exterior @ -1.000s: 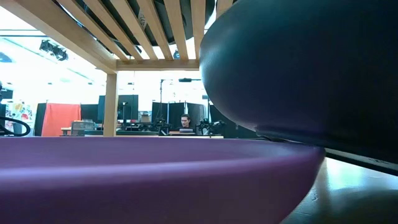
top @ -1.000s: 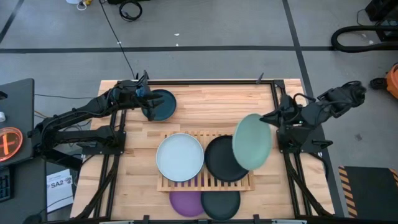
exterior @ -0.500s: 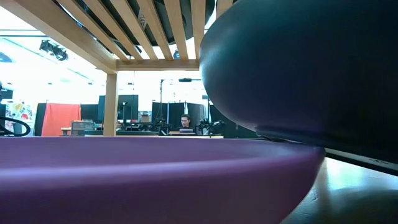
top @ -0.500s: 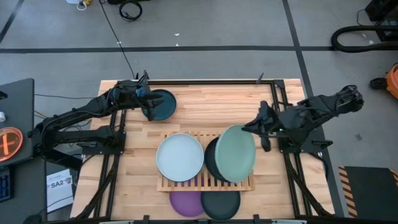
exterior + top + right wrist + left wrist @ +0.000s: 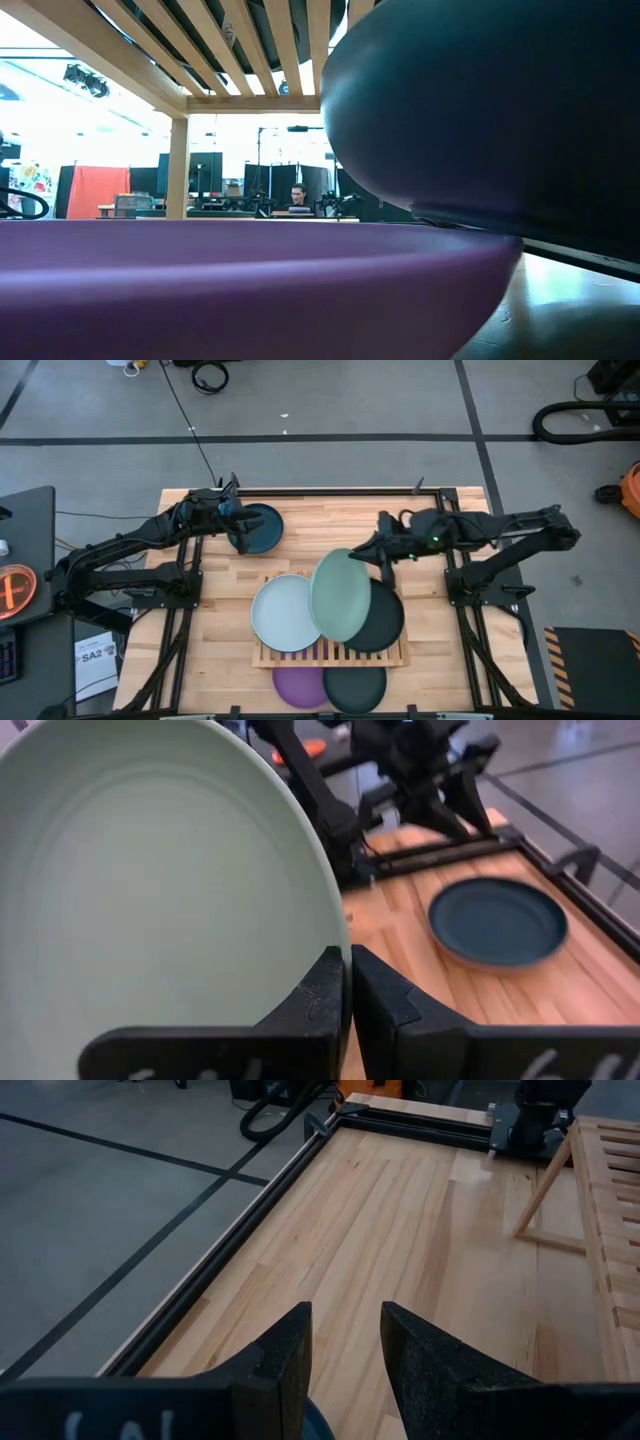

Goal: Place and stack plates onto a shelf
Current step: Stack the light green plate on top of the gray plate on the shelf

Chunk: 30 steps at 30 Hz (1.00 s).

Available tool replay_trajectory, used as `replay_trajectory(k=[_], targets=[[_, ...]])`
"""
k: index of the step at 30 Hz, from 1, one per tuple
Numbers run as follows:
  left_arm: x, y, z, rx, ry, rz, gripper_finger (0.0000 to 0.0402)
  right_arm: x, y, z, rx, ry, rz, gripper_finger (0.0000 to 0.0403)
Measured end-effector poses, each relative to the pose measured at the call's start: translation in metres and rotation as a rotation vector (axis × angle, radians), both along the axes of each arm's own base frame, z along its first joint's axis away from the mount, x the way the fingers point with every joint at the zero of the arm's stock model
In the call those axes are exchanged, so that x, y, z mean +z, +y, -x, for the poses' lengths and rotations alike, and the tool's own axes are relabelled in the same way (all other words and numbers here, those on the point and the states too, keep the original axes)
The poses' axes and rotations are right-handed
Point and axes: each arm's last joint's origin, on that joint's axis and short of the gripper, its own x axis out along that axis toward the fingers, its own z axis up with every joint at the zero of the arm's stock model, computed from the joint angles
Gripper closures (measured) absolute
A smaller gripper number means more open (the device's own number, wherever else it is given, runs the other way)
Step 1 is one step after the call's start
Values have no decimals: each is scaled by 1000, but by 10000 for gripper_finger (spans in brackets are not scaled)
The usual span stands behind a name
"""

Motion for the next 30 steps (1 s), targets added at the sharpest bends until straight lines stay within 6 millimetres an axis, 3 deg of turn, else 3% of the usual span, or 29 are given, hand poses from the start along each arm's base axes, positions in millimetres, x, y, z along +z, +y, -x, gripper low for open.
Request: replay_trajectory(k=[13, 23, 30], targets=[[0, 0, 0, 0, 0, 0, 274, -32, -25, -56, 7, 11, -7, 384], [0, 0, 0, 0, 0, 0, 274, -60, -24, -88, 92, 41, -39, 383], [0, 0, 0, 0, 0, 0, 274, -69, -23, -98, 126, 28, -51, 383]])
